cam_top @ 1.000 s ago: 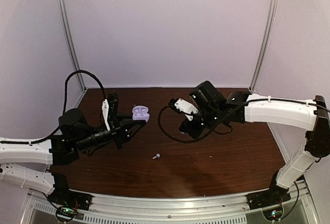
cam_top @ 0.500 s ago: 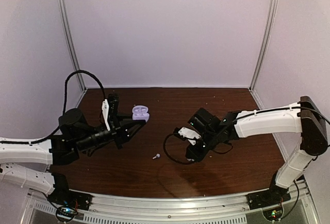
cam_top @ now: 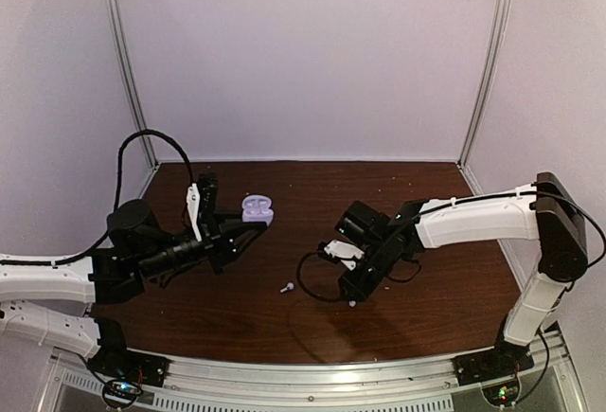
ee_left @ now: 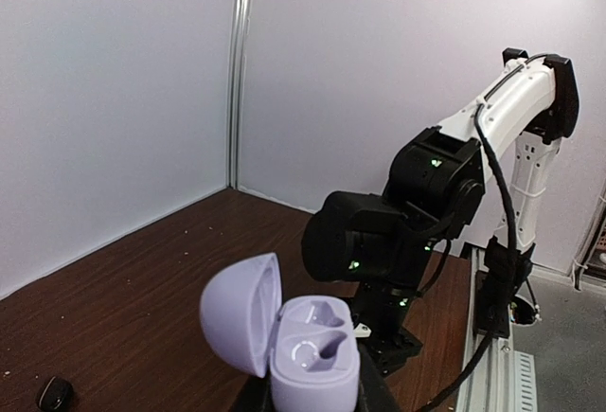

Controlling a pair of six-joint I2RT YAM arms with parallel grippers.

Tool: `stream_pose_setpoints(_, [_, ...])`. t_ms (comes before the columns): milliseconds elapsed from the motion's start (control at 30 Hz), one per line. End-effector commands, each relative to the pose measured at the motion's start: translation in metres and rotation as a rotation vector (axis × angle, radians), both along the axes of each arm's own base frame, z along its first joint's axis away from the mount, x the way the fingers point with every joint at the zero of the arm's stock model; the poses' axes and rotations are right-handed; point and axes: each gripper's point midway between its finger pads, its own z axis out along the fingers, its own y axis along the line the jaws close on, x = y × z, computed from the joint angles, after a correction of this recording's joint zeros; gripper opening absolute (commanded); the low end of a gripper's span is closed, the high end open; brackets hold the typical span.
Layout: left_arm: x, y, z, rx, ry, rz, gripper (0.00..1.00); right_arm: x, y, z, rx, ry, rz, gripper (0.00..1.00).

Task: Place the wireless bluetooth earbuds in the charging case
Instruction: Place the right earbud at the center of the board, then pick up the right earbud from the center of the board.

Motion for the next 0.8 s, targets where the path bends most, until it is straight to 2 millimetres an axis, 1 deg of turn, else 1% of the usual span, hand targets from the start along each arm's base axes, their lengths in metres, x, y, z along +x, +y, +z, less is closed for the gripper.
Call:
stream_pose_setpoints(0, [0.0, 0.003, 0.028, -0.053, -0.055, 0.009, 0.0, 0.003, -0.004, 0.004, -0.079, -0.014, 0.014, 0.38])
stream_pose_setpoints(100, [0.0, 0.003, 0.027, -0.051, -0.054, 0.006, 0.0, 0.002, -0.003, 0.007, -0.146, -0.054, 0.073, 0.37])
stream_pose_setpoints(133, [0.0, 0.003, 0.027, -0.049, -0.052, 0.004, 0.0, 0.002, -0.007, 0.005, -0.177, -0.06, 0.076, 0.36])
stream_pose_setpoints(233, [-0.001, 0.004, 0.028, -0.052, -0.051, 0.003, 0.0, 0.003, -0.014, -0.001, -0.215, -0.057, 0.031, 0.36])
stream_pose_setpoints(300, [-0.001, 0.005, 0.028, -0.054, -0.053, 0.01, 0.0, 0.002, -0.014, -0.002, -0.186, -0.054, -0.019, 0.4])
stream_pose_setpoints(333, [0.0, 0.006, 0.028, -0.055, -0.051, 0.013, 0.0, 0.002, -0.013, -0.001, -0.157, -0.059, -0.054, 0.43])
stream_pose_setpoints(433, [0.0, 0.007, 0.028, -0.06, -0.049, 0.017, 0.0, 0.003, -0.005, 0.006, -0.02, -0.08, -0.148, 0.44])
stream_pose_setpoints(500, [0.0, 0.008, 0.028, -0.068, -0.048, 0.019, 0.0, 0.005, 0.003, 0.02, 0.118, -0.114, -0.215, 0.45])
stream_pose_setpoints(533, [0.0, 0.008, 0.028, -0.07, -0.047, 0.02, 0.0, 0.007, 0.005, 0.032, 0.194, -0.139, -0.244, 0.45])
stream_pose_setpoints(567, [0.0, 0.008, 0.027, -0.071, -0.046, 0.021, 0.0, 0.009, 0.005, 0.04, 0.254, -0.164, -0.274, 0.45])
stream_pose_setpoints(667, [0.001, 0.009, 0.027, -0.075, -0.046, 0.025, 0.0, 0.015, -0.003, 0.052, 0.354, -0.238, -0.332, 0.46])
stream_pose_setpoints(767, [0.001, 0.009, 0.027, -0.08, -0.049, 0.025, 0.0, 0.016, -0.01, 0.052, 0.39, -0.286, -0.363, 0.46])
